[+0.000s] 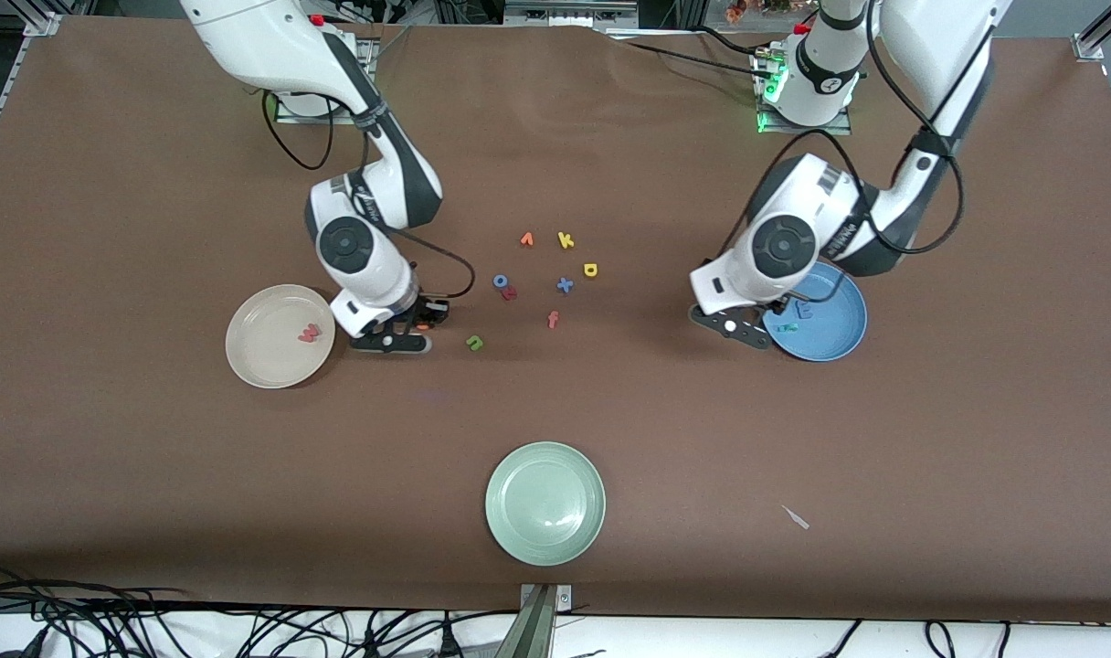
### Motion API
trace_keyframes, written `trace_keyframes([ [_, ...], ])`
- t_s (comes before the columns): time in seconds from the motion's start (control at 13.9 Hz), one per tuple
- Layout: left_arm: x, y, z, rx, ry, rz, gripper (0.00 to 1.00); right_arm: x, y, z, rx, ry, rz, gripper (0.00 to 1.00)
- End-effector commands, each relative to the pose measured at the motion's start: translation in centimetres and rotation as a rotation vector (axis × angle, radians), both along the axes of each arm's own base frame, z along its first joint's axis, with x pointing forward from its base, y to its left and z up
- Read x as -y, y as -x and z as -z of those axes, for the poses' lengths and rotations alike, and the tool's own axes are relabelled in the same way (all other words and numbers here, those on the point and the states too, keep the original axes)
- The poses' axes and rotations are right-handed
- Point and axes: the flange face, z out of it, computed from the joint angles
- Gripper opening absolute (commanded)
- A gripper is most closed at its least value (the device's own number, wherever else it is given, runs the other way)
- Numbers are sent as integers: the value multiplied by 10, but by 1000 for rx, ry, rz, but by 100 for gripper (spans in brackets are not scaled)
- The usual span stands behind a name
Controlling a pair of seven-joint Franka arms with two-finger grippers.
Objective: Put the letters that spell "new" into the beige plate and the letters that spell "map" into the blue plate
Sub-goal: 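Drop the orange e on the white plate while the left gripper releases teal letter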
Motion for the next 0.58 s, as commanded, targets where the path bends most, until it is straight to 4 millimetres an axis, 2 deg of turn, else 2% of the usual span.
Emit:
trace_keyframes([
  [0.0, 67, 18, 5, 26, 13, -142, 94, 49, -8, -26, -48, 18, -88, 15],
  [0.07, 95, 30, 11, 46, 23, -190, 94, 67, -12, -31, -52, 24, -122, 15],
  [0.29, 147, 57, 41, 79, 78, -265, 94, 120, -16, -30, -61, 40, -193, 15],
  [0.36, 159, 66, 55, 76, 89, -283, 94, 134, -17, -28, -65, 46, -212, 15],
  [0.5, 171, 79, 79, 78, 84, -277, 91, 162, -21, -23, -74, 62, -206, 17],
])
